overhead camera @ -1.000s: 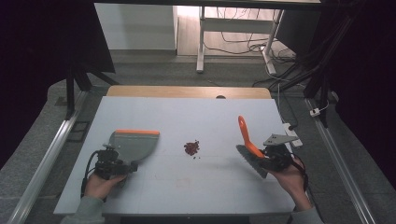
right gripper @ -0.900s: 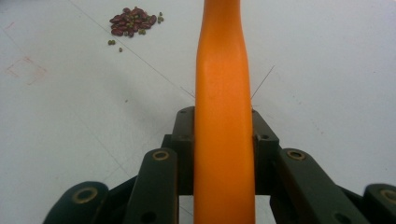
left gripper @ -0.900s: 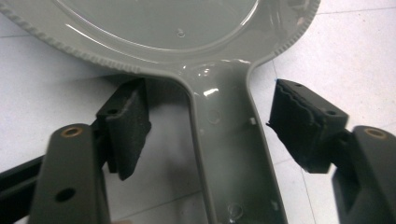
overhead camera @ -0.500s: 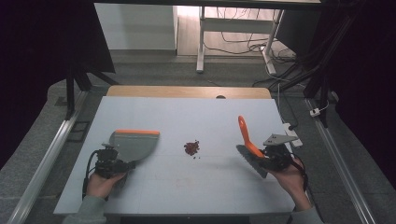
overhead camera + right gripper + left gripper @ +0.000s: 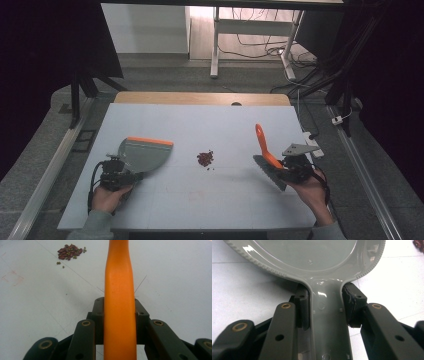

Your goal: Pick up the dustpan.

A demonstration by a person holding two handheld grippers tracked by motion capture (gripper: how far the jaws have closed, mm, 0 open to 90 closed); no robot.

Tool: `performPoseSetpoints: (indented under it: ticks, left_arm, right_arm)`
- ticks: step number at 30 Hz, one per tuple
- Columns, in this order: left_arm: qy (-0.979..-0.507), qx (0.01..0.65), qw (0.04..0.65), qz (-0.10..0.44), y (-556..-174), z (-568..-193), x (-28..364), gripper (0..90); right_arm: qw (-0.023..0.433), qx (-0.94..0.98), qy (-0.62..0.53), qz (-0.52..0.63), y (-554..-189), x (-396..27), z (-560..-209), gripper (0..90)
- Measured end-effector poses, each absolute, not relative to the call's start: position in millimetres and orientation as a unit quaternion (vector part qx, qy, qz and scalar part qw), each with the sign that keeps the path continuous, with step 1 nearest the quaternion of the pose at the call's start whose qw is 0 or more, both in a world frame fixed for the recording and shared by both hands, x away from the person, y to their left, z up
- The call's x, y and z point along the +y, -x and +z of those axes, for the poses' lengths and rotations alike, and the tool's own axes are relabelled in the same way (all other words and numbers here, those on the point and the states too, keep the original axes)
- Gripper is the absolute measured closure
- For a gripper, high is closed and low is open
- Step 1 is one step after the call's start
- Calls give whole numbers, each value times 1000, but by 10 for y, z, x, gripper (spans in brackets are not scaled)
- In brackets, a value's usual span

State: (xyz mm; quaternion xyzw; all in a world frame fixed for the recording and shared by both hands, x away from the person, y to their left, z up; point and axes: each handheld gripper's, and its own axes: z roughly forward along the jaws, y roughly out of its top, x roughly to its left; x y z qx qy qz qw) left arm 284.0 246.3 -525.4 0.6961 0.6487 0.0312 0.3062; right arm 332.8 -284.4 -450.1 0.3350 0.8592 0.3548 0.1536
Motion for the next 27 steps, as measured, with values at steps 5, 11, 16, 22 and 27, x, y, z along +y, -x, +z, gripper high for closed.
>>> performPoseSetpoints:
  ticks: [5, 11, 16, 22, 27]
  left_arm:
    - [-698, 645, 309, 33, -2836, -5251, 2473, 616]
    - [-702, 636, 318, 39, -2818, -5227, 2497, 616]
    - [-708, 625, 326, 44, -2816, -5204, 2512, 616]
    - [-714, 605, 349, 49, -2780, -5173, 2579, 617]
    - [-718, 589, 366, 52, -2758, -5134, 2641, 617]
  right_arm:
    - [154, 859, -335, 355, -3331, -2848, -4502, 703]
    - [155, 857, -336, 358, -3326, -2855, -4488, 703]
    - [155, 855, -336, 363, -3325, -2859, -4476, 704]
    - [154, 850, -342, 370, -3340, -2851, -4467, 703]
    - [149, 847, -345, 376, -3359, -2845, -4457, 703]
